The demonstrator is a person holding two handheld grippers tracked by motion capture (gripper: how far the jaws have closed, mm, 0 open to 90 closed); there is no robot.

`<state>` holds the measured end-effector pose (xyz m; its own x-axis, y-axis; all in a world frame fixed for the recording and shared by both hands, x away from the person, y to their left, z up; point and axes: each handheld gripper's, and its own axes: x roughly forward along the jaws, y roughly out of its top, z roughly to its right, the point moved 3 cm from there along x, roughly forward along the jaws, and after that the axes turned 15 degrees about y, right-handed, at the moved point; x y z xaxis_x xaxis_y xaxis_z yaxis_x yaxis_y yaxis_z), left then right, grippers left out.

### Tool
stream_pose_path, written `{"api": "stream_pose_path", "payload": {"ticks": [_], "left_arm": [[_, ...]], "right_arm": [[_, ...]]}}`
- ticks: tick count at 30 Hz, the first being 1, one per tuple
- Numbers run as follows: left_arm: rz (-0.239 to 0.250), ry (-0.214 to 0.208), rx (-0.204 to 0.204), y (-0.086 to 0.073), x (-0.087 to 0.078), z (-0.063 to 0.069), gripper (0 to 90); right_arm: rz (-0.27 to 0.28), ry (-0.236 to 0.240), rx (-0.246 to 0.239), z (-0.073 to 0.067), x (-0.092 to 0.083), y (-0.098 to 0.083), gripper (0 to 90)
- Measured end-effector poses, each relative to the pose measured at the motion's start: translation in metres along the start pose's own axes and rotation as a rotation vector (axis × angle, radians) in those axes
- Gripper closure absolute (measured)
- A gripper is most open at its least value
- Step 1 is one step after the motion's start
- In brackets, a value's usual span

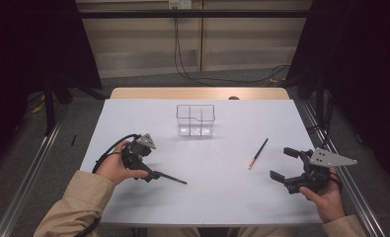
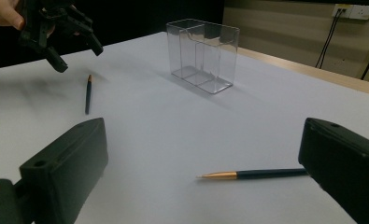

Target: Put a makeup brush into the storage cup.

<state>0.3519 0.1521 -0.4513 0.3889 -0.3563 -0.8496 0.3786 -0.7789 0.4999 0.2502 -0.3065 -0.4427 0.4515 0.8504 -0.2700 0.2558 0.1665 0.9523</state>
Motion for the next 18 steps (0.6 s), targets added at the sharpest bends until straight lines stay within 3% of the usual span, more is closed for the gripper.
{"api": "stream_pose_path", "payload": {"ticks": [11,18], "left_arm": [[-0.078,-0.002,0.108,0.0076,0.0046,0.0027,28.2],[-0.109,-0.018,0.177,0.0101,0.0089,0.0059,34.3]], "right_arm": [[-0.001,0.004,-0.001,0.0,-0.0002,-0.0001,0.8],[-0.003,0.003,0.0,0.0005,-0.0009,-0.0002,0.8]]}}
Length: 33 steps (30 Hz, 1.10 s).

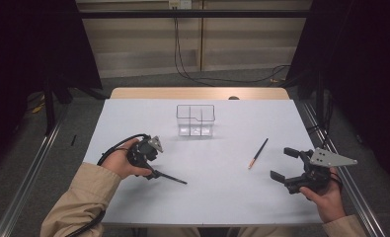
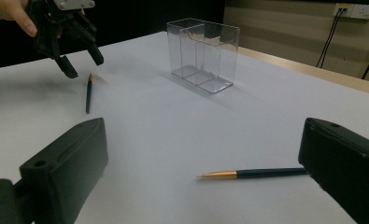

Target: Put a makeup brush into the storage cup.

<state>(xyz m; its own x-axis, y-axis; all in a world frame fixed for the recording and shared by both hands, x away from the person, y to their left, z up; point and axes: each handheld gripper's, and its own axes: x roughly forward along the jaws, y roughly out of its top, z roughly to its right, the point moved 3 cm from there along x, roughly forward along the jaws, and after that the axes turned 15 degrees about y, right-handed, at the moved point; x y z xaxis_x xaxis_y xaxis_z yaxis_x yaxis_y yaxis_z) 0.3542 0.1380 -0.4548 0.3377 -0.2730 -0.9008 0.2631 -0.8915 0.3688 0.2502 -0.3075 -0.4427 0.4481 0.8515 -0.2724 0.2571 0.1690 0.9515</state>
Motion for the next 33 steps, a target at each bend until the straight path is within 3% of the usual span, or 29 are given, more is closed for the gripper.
{"api": "stream_pose_path", "payload": {"ticks": [4,11,23,33], "left_arm": [[-0.013,-0.003,0.015,0.001,0.002,0.001,36.9],[-0.059,-0.027,0.081,-0.001,0.009,0.004,46.0],[-0.078,-0.059,0.112,-0.002,0.018,0.008,53.7],[-0.119,-0.087,0.161,0.004,0.017,0.015,70.9]], "right_arm": [[-0.002,0.001,0.0,0.0,0.0,0.0,0.8],[-0.002,0.001,-0.001,-0.001,0.001,0.0,0.9],[-0.006,0.004,-0.003,0.0,0.001,-0.001,1.0],[-0.006,0.002,-0.003,0.0,0.001,-0.001,1.0]]}}
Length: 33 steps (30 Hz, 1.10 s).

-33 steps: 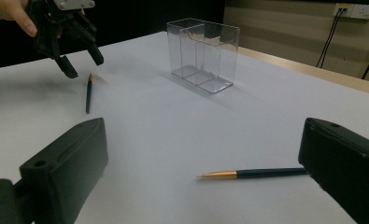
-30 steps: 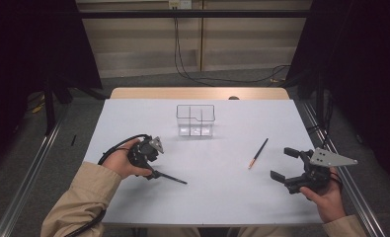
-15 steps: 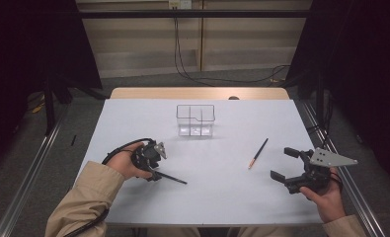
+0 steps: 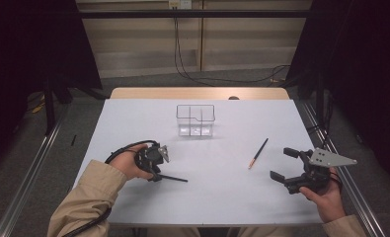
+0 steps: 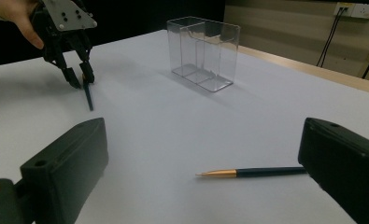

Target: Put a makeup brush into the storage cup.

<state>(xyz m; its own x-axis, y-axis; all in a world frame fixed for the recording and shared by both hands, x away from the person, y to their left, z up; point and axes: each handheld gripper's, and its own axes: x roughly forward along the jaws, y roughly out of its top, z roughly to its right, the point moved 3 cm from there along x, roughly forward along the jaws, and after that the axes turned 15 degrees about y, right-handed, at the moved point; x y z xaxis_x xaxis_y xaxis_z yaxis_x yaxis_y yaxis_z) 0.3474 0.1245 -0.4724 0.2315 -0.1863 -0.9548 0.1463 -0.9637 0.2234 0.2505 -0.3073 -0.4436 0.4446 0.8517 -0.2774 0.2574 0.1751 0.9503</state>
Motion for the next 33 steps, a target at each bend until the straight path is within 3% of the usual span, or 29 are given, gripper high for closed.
{"api": "stream_pose_path", "payload": {"ticks": [3,5,14,16,18,21,22,33], "left_arm": [[-0.019,-0.012,0.017,0.002,-0.001,0.001,77.2],[-0.024,-0.02,0.006,0.003,0.0,0.002,82.9],[-0.036,-0.018,-0.038,0.003,-0.001,0.003,83.3],[-0.021,-0.03,-0.048,0.005,-0.002,0.004,83.3],[-0.026,-0.02,-0.031,0.007,-0.003,0.004,83.2],[-0.01,-0.01,-0.048,0.011,-0.007,0.002,83.3],[-0.009,-0.024,-0.06,0.011,-0.008,0.002,83.2],[0.068,-0.042,-0.084,0.03,-0.021,0.003,83.2]], "right_arm": [[-0.001,0.001,0.0,0.0,0.0,0.0,1.0],[-0.003,0.001,0.001,0.0,0.0,0.0,1.0],[-0.006,0.005,0.0,0.0,0.001,-0.001,1.0],[-0.009,0.006,-0.002,0.0,0.002,-0.001,1.0],[-0.01,0.008,0.0,0.0,0.001,0.0,1.0],[-0.013,0.008,0.005,0.001,0.002,-0.001,1.0],[-0.014,0.008,0.006,0.001,0.002,-0.001,1.0],[-0.013,0.013,0.0,0.001,0.005,0.001,1.0]]}}
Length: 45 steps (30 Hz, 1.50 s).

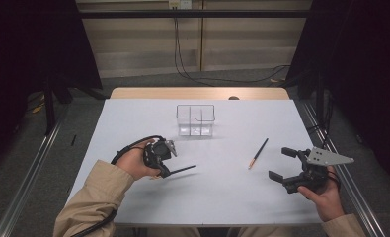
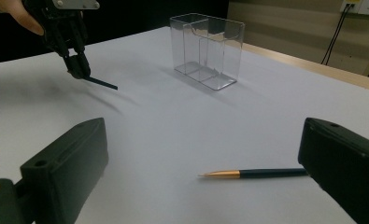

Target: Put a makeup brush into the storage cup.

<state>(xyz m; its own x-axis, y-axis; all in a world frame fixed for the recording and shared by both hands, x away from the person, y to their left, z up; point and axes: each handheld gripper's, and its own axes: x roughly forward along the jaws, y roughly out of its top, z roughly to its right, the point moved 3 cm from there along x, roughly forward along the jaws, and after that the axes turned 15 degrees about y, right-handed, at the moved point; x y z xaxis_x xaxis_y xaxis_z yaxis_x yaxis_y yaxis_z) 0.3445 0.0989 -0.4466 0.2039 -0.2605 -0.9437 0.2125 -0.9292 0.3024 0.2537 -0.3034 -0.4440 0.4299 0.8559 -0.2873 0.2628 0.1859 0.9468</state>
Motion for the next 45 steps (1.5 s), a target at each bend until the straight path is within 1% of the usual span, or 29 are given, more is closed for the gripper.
{"api": "stream_pose_path", "payload": {"ticks": [1,5,6,8,9,11,12,13,15,17,18,20,21,22,23,25,26,28,29,30,34,37,45], "left_arm": [[0.014,0.001,0.004,0.002,0.0,0.001,83.3],[0.039,-0.007,0.01,0.013,-0.002,0.003,83.2],[0.034,-0.011,0.018,0.015,-0.003,0.003,83.3],[0.047,-0.013,0.02,0.021,-0.002,0.006,83.2],[0.045,-0.015,0.029,0.023,-0.002,0.006,83.2],[0.056,-0.018,0.038,0.029,-0.002,0.008,83.3],[0.06,-0.024,0.038,0.032,-0.002,0.009,83.2],[0.064,-0.021,0.027,0.035,-0.002,0.01,83.2],[0.068,-0.031,0.031,0.041,-0.002,0.012,83.3],[0.075,-0.032,0.044,0.047,-0.003,0.012,83.2],[0.079,-0.032,0.034,0.049,-0.003,0.013,83.2],[0.082,-0.035,0.05,0.055,-0.004,0.013,83.2],[0.086,-0.035,0.048,0.057,-0.005,0.013,83.2],[0.087,-0.037,0.054,0.059,-0.005,0.013,83.2],[0.09,-0.04,0.05,0.062,-0.005,0.014,83.2],[0.094,-0.041,0.056,0.066,-0.006,0.015,83.2],[0.094,-0.044,0.066,0.068,-0.006,0.015,83.2],[0.101,-0.048,0.059,0.072,-0.006,0.017,83.2],[0.098,-0.044,0.074,0.074,-0.006,0.016,83.2],[0.099,-0.046,0.074,0.076,-0.006,0.017,83.2],[0.099,-0.06,0.086,0.083,-0.005,0.018,83.2],[0.098,-0.069,0.097,0.089,-0.004,0.02,83.2],[0.106,-0.077,0.121,0.101,-0.005,0.021,83.2]], "right_arm": [[0.001,0.001,-0.003,0.0,0.0,0.0,1.0],[0.001,0.003,-0.002,0.0,0.002,0.001,1.0],[0.0,0.003,-0.002,0.0,0.002,0.001,1.0],[0.002,0.005,-0.002,0.0,0.002,0.002,0.9],[0.002,0.007,-0.001,0.0,0.002,0.002,0.9],[0.003,0.009,0.0,0.0,0.003,0.003,0.8],[0.008,0.011,0.002,0.0,0.003,0.003,0.8],[0.008,0.013,0.003,0.001,0.004,0.004,0.8],[0.007,0.018,0.002,0.001,0.005,0.005,0.8],[0.011,0.024,0.007,0.001,0.007,0.006,0.7],[0.017,0.029,0.012,0.0,0.007,0.007,0.7],[0.02,0.033,0.008,0.0,0.008,0.009,0.7],[0.023,0.037,0.011,0.0,0.009,0.01,0.7],[0.028,0.041,0.011,0.001,0.01,0.011,0.7],[0.03,0.042,0.013,0.001,0.011,0.011,0.7],[0.026,0.044,0.013,0.002,0.013,0.012,0.7],[0.023,0.046,0.015,0.002,0.014,0.012,0.7],[0.019,0.051,0.011,0.003,0.016,0.014,0.7],[0.018,0.055,0.01,0.003,0.017,0.015,0.7],[0.016,0.055,0.007,0.003,0.018,0.016,0.7],[0.001,0.075,0.0,0.004,0.025,0.02,0.7],[-0.005,0.099,0.011,0.003,0.031,0.023,0.7],[-0.038,0.129,-0.016,0.002,0.045,0.034,0.7]]}}
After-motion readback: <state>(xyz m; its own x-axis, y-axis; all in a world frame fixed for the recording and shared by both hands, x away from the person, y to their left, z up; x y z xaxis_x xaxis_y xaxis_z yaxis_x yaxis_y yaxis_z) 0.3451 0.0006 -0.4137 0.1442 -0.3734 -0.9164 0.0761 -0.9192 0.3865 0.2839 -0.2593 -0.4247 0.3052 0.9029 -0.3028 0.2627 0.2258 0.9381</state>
